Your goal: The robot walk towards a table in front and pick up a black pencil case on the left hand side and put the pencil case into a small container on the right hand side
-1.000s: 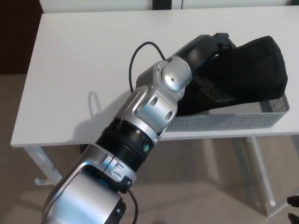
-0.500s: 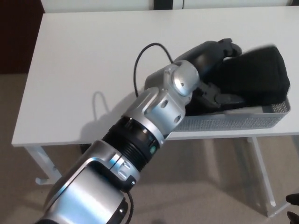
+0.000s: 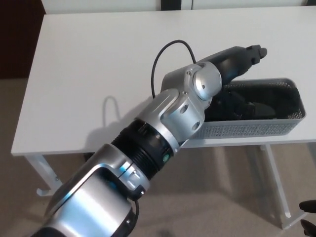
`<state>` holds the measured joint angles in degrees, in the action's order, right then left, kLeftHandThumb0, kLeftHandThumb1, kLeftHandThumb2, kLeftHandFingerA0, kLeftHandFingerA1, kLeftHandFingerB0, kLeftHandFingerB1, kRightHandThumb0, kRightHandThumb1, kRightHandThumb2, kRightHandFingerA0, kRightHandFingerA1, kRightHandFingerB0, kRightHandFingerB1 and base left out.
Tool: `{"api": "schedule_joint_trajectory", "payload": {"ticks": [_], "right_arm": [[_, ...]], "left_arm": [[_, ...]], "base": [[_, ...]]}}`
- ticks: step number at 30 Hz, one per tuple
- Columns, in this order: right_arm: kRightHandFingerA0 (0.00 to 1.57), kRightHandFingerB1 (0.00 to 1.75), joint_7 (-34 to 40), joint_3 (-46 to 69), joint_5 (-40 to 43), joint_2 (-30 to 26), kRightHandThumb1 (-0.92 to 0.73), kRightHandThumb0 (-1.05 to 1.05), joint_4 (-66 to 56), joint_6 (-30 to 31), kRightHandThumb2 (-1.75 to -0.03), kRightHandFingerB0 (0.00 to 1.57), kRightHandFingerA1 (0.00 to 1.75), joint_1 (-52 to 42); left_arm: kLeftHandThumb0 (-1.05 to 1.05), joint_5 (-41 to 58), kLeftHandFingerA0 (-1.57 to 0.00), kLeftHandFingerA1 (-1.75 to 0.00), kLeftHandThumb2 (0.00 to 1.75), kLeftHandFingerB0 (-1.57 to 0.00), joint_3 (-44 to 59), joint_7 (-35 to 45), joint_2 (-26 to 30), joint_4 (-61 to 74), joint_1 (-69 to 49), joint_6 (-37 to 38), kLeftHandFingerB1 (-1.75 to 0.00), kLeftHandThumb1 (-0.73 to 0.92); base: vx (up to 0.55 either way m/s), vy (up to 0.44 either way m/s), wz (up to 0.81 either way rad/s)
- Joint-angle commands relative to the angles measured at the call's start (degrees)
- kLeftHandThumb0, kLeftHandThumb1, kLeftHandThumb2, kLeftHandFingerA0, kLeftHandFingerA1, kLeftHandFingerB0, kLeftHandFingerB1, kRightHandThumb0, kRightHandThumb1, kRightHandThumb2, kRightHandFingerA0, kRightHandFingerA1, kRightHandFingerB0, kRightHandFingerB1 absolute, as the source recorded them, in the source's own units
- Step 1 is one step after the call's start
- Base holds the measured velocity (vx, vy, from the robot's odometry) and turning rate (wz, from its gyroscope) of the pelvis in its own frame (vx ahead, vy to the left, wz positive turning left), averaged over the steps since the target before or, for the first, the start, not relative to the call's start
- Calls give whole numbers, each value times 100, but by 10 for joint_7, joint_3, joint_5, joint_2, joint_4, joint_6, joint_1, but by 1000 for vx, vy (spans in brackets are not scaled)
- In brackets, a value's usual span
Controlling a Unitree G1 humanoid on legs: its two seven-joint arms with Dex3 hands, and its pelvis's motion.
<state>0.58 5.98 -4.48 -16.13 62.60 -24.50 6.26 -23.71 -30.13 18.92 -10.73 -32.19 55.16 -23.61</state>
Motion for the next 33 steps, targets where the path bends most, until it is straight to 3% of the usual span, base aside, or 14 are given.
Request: {"api": "schedule_joint_trajectory", "payload": {"ticks": [1, 6, 8, 9, 14, 15, 16, 17, 18, 19, 23, 27, 32, 33], "right_arm": [[98, 58, 5, 1, 1, -6, -46, -28, -3, 0, -55, 91, 62, -3], [96, 58, -1, -2, 0, -12, -46, -28, 4, -7, -55, 90, 61, -10], [97, 58, 2, -4, -3, -13, -46, -28, 6, -7, -55, 90, 61, -16], [97, 58, 2, -5, -4, -13, -46, -28, 6, -9, -55, 90, 61, -19], [93, 56, -8, -2, 3, -13, -44, -27, 10, -3, -53, 86, 60, -43], [94, 55, 3, -5, -2, -12, -46, -24, 12, 10, -54, 86, 59, -44], [93, 55, 5, -8, -6, -14, -46, -24, 18, 12, -54, 86, 59, -46], [95, 57, 5, -12, -11, -15, -46, -27, 21, 8, -55, 88, 61, -50], [95, 57, 6, -15, -14, -16, -47, -28, 24, 5, -55, 88, 61, -53], [94, 55, 5, -17, -15, -17, -47, -26, 26, 3, -54, 85, 59, -57], [92, 55, 1, -12, -8, -14, -47, -24, 36, -4, -54, 83, 59, -68], [92, 55, 6, -13, -9, -12, -46, -26, 41, -6, -54, 84, 60, -76], [94, 54, 12, -14, -12, -17, -46, -27, 40, -1, -54, 83, 60, -76], [94, 54, 12, -14, -12, -17, -46, -26, 42, 0, -54, 83, 60, -77]], "left_arm": [[-102, 2, 0, 0, 62, 0, 1, 42, 50, 116, -40, 0, 0, 61], [-96, 32, 0, 0, 61, 0, 27, 100, 132, 430, -140, 11, 0, 62], [-88, 64, 0, 0, 91, 0, 57, 133, 170, 610, -207, -2, -5, 49], [-88, 73, 0, 0, 91, 0, 64, 141, 176, 650, -222, -15, -5, 49], [-81, 221, 0, 0, 87, -2, 158, 197, 222, 894, -382, -60, -11, 45], [-71, 349, 0, -16, 86, -12, 232, 226, 285, 919, -496, 23, -28, 42], [-72, 392, -1, -28, 86, -8, 249, 234, 318, 922, -579, 96, -34, 43], [-39, 412, 0, -50, 88, 0, 259, 250, 340, 922, -665, 155, -48, 21], [-39, 418, 0, -50, 92, 0, 267, 266, 354, 922, -728, 191, -47, 25], [-90, 421, -17, -30, 62, -19, 283, 292, 370, 922, -803, 222, -28, 71], [-91, 409, -28, -32, 61, -27, 345, 392, 384, 869, -989, 274, -30, 66], [-74, 385, -32, -32, 57, -28, 380, 414, 394, 736, -1088, 315, -30, 51], [-80, 242, -25, -34, 58, -25, 311, 299, 448, 627, -1070, 321, -30, 55], [-78, 228, -14, -43, 85, -15, 294, 281, 453, 591, -1052, 310, -39, 47]], "base": [[0, 0, 0], [0, 0, 0], [0, 0, 0], [0, 0, 0], [0, 0, 0], [0, 0, 0], [0, 0, 0], [0, 0, 0], [0, 0, 0], [0, 0, 0], [0, 0, 0], [0, 0, 0], [0, 0, 0], [0, 0, 0]]}}
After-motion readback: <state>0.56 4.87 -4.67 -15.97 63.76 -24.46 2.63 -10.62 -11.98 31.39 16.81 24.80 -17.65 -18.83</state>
